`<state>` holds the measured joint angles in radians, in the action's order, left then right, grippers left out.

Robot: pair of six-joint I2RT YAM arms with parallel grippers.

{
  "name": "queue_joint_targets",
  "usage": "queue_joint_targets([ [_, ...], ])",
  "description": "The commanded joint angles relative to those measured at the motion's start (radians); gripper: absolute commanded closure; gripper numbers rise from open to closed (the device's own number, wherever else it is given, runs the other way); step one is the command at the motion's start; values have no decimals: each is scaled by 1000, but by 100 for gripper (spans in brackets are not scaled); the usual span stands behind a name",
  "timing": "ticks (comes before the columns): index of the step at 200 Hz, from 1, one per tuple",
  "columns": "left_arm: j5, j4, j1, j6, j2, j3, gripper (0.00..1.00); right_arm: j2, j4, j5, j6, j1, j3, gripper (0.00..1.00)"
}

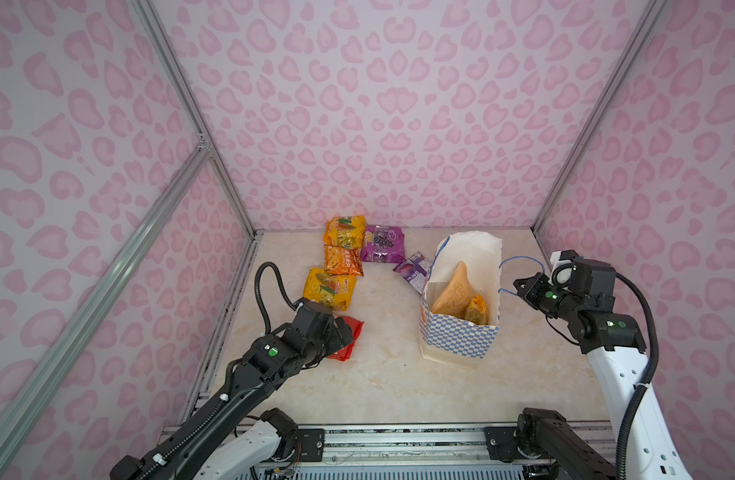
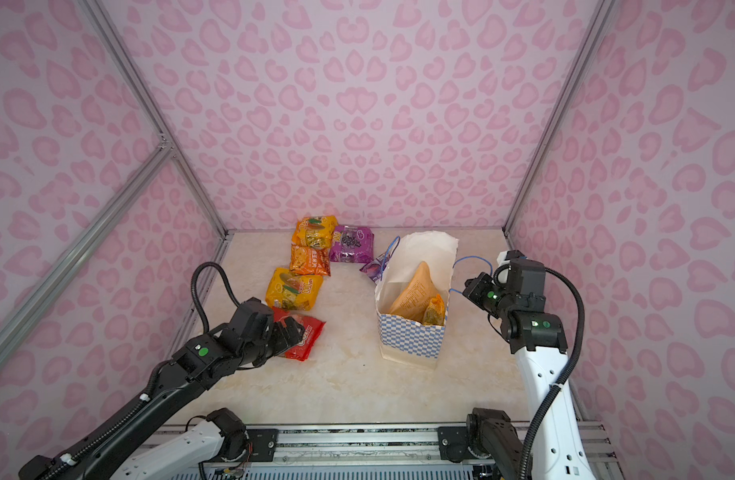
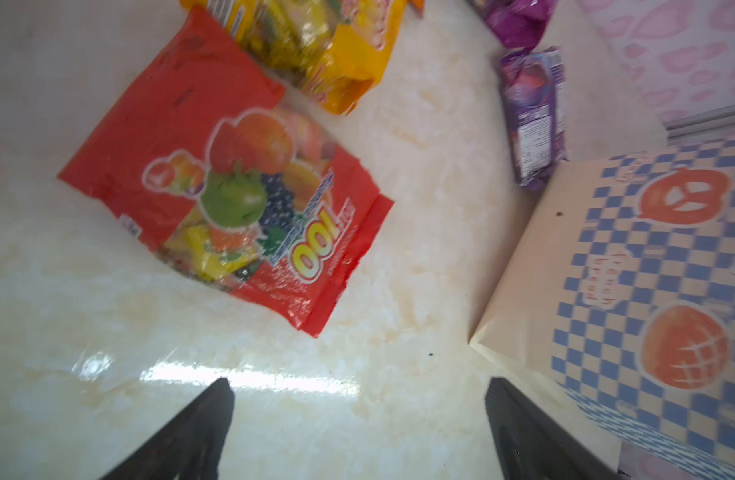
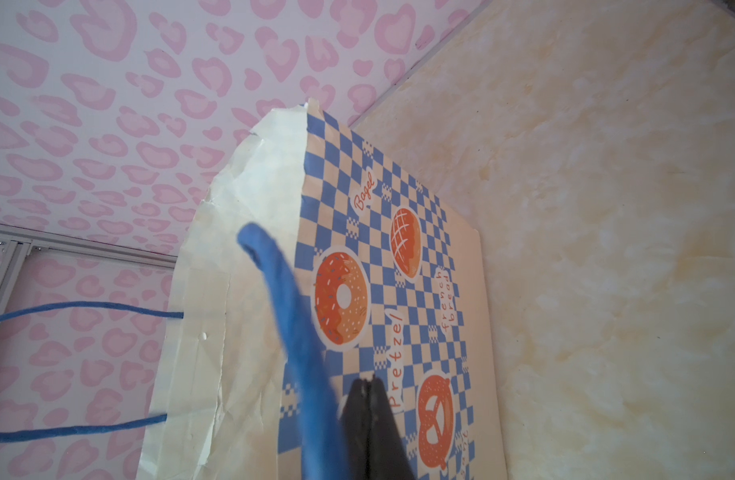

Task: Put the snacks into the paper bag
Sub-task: 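Withdraw the left gripper toward the red fruit-candy pack, then lower the left gripper onto the red fruit-candy pack and grasp it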

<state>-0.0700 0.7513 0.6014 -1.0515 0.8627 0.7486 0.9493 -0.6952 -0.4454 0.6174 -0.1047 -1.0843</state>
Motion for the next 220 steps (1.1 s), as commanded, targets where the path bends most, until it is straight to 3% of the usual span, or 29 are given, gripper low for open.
queue_joint_targets([
  [1, 60, -54, -8, -149, -52, -107, 3, -5, 10, -6, -4, 3, 8, 100],
  [19, 86, -125, -19, -230, -117, -223, 3, -9, 12, -5, -3, 4, 17, 100],
  [52, 156, -449, -35, -362, -212, -454, 3, -7, 15, -9, 1, 8, 24, 100],
  [80, 170, -596, -35, -364, -133, -486, 3, -3, 17, -7, 4, 18, 23, 100],
  [98, 198, -704, -35, -428, -67, -532, 3, -1, 18, -2, 5, 23, 23, 100],
  [124, 150, -800, -34, -514, -72, -603, 3, -6, 12, 7, 5, 26, 23, 100],
  [175, 32, -817, -34, -675, -141, -691, 1, 3, 13, 16, 5, 29, 26, 100],
  [220, -58, -894, -35, -737, -32, -731, 2, 15, 26, 25, 15, 55, 23, 100],
])
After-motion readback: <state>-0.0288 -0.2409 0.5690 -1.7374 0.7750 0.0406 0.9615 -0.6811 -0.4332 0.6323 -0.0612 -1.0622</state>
